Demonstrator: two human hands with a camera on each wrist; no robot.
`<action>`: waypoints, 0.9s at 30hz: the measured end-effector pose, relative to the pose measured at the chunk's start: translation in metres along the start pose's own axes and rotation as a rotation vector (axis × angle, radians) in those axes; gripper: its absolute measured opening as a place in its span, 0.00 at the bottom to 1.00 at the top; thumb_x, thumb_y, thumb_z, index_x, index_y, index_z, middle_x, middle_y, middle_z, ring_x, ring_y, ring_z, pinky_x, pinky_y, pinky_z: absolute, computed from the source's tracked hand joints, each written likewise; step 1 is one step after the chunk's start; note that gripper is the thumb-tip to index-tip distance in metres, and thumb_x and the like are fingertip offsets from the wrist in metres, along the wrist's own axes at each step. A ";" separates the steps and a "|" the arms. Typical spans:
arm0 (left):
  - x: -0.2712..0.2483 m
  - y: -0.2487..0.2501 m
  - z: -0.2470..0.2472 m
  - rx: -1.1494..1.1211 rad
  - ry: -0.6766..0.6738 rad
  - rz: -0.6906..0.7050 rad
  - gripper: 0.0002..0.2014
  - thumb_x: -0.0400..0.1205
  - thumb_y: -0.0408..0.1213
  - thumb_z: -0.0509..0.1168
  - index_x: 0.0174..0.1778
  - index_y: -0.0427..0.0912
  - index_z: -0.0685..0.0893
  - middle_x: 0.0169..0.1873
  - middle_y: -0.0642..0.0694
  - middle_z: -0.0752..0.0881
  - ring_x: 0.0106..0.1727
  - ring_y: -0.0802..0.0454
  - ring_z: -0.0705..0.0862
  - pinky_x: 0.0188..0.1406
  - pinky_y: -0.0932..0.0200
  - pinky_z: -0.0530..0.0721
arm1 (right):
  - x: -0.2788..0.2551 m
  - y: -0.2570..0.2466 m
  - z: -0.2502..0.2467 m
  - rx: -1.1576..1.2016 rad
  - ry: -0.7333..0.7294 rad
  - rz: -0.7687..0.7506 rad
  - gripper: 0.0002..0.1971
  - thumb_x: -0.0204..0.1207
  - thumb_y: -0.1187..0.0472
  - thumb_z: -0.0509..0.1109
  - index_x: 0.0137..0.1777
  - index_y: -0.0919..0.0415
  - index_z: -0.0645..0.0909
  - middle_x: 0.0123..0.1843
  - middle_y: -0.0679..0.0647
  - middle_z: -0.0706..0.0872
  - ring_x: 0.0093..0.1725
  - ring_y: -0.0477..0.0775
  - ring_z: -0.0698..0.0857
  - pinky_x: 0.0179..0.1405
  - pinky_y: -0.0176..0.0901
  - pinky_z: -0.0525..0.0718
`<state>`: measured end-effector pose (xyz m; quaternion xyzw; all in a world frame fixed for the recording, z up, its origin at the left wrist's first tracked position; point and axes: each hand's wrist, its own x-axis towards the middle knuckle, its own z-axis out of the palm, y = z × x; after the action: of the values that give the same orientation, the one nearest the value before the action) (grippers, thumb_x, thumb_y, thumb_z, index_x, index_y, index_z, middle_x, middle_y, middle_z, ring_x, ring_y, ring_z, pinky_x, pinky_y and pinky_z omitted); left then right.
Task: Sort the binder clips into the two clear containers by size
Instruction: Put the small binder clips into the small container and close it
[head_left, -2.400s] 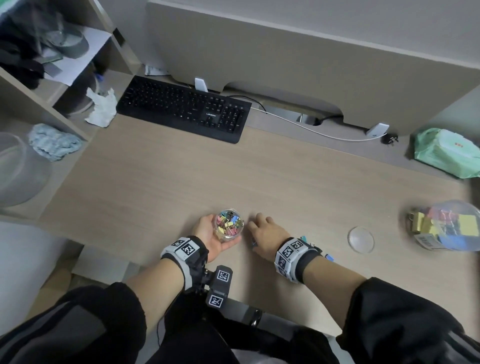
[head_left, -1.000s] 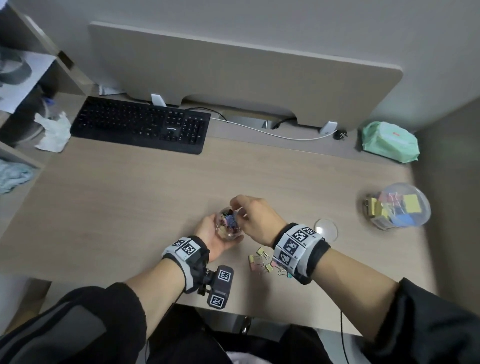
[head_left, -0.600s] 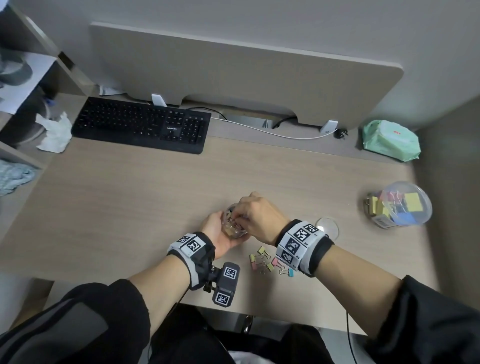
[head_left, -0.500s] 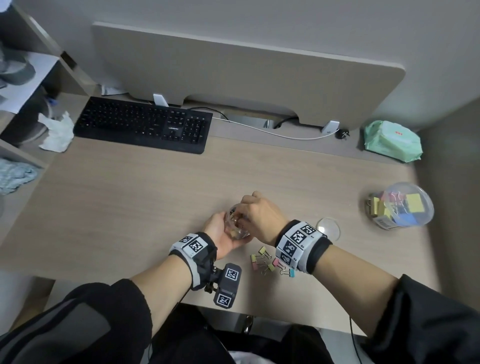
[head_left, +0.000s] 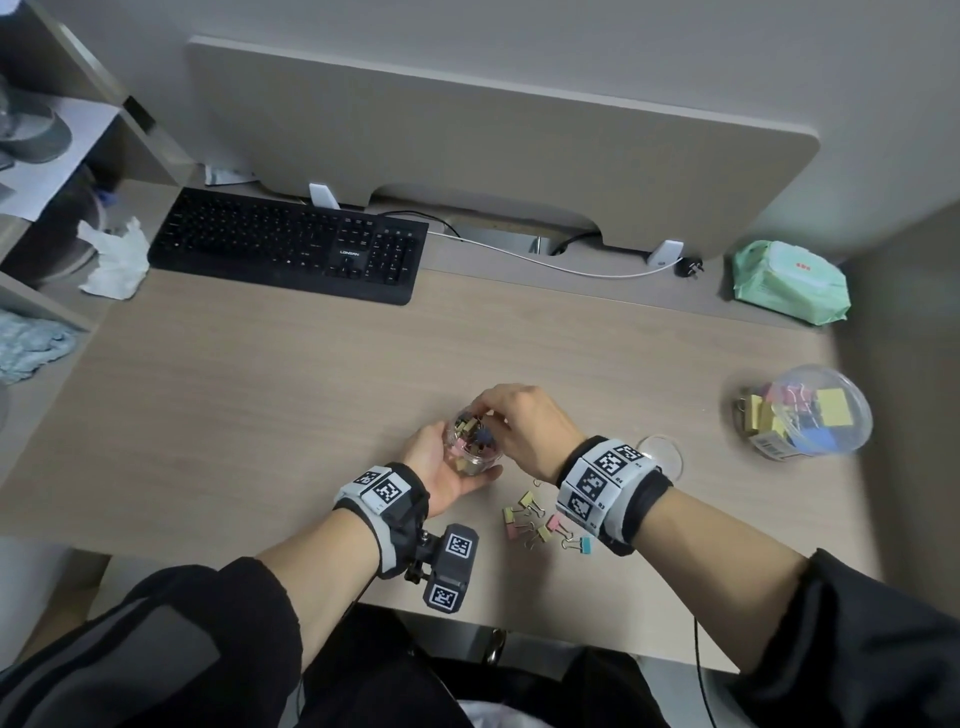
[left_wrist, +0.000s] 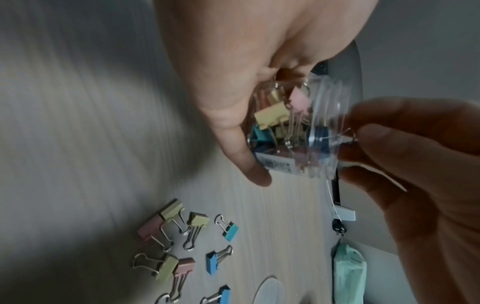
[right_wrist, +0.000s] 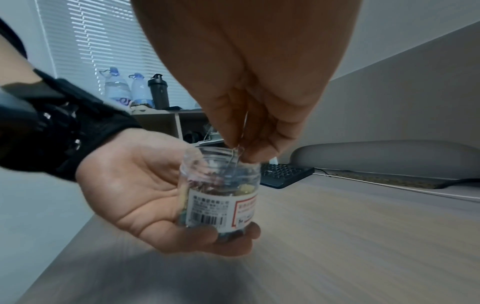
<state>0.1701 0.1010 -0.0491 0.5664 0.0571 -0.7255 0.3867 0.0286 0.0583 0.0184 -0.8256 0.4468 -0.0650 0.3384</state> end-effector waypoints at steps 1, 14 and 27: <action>0.003 0.000 -0.003 -0.007 0.014 -0.001 0.18 0.94 0.39 0.52 0.67 0.33 0.83 0.62 0.29 0.88 0.59 0.31 0.88 0.38 0.37 0.93 | 0.000 0.002 -0.003 0.034 0.043 0.030 0.12 0.78 0.69 0.64 0.57 0.62 0.85 0.53 0.57 0.88 0.51 0.57 0.84 0.49 0.41 0.79; 0.012 -0.005 -0.036 -0.042 0.120 -0.030 0.23 0.93 0.43 0.50 0.72 0.35 0.83 0.65 0.31 0.88 0.59 0.34 0.89 0.33 0.42 0.93 | -0.055 0.088 0.022 -0.259 -0.399 0.483 0.36 0.64 0.37 0.76 0.68 0.52 0.69 0.61 0.55 0.72 0.55 0.63 0.84 0.54 0.51 0.82; 0.015 -0.017 -0.040 -0.046 0.114 -0.052 0.22 0.92 0.42 0.52 0.72 0.36 0.84 0.66 0.32 0.88 0.62 0.33 0.88 0.34 0.39 0.93 | -0.088 0.097 0.061 -0.359 -0.400 0.435 0.35 0.69 0.58 0.76 0.71 0.59 0.61 0.65 0.61 0.66 0.47 0.68 0.88 0.45 0.53 0.84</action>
<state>0.1899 0.1264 -0.0819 0.5960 0.1105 -0.7005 0.3767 -0.0655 0.1214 -0.0704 -0.7537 0.5416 0.2516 0.2744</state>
